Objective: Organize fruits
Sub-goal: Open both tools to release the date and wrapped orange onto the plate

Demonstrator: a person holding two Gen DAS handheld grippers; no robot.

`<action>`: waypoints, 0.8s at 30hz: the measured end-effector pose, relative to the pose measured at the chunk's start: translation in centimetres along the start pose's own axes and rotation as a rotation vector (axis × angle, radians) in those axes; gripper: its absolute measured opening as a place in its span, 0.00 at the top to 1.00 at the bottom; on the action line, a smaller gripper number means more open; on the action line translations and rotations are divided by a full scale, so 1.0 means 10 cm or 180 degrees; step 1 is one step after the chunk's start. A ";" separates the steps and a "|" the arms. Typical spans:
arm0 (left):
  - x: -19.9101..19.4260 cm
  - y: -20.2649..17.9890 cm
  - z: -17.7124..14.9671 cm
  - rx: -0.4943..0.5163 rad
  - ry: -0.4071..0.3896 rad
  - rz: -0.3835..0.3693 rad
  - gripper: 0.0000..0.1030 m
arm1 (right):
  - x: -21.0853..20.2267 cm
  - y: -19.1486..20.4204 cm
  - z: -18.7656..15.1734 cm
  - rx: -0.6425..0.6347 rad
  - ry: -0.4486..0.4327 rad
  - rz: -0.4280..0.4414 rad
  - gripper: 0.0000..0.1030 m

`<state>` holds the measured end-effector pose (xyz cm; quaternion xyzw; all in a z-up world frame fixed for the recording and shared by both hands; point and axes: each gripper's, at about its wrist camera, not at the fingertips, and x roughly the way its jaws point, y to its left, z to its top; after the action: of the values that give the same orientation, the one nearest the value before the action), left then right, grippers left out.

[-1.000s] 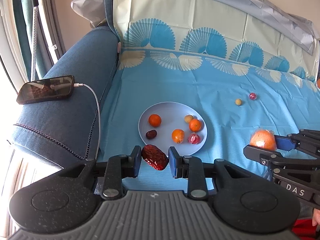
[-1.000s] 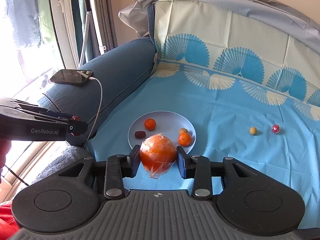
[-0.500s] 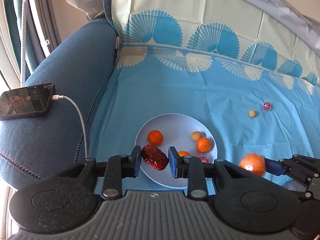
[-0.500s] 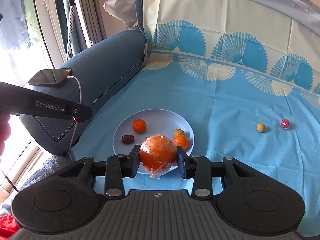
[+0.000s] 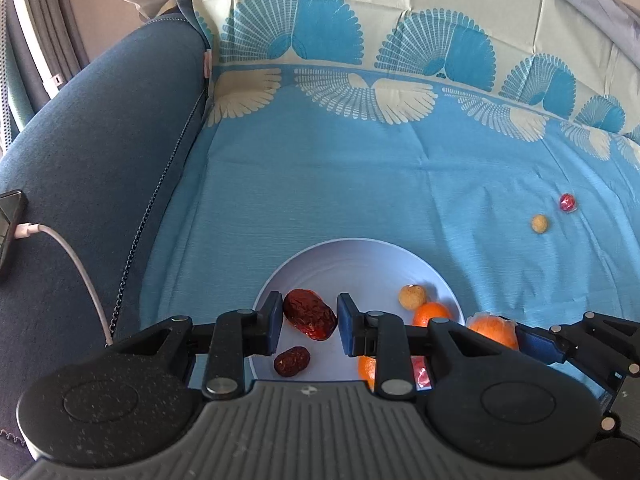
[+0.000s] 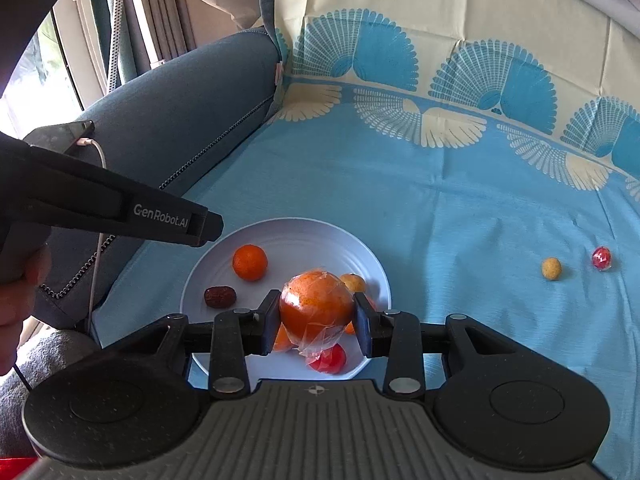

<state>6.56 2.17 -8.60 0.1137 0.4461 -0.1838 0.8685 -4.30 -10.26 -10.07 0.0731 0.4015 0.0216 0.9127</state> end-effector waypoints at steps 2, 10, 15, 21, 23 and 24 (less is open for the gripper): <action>0.12 -0.01 0.02 0.0007 0.0040 0.0009 0.69 | 0.09 -0.01 0.00 0.0002 0.0032 -0.0003 0.62; 0.48 -0.02 0.04 0.0080 0.0178 0.0060 0.69 | 0.36 0.00 -0.01 -0.0032 0.0136 0.0026 0.61; 0.61 -0.01 0.05 0.0112 0.0245 0.0091 0.69 | 0.50 -0.03 -0.01 -0.0049 0.0183 0.0003 0.61; 0.50 0.02 0.05 0.0093 0.0053 0.0206 0.01 | 0.53 -0.04 0.02 -0.0127 0.0150 -0.0051 0.41; 0.38 0.04 0.04 0.0140 -0.0008 0.0205 0.00 | 0.44 -0.05 0.03 -0.0120 0.0118 -0.0058 0.20; 0.33 0.05 0.03 0.0161 0.0028 0.0203 0.00 | 0.36 -0.07 0.02 -0.0099 0.0104 -0.0057 0.15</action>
<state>8.77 1.81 -11.07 0.1505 0.4414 -0.1667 0.8688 -1.72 -10.61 -12.66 0.0548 0.4166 0.0208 0.9072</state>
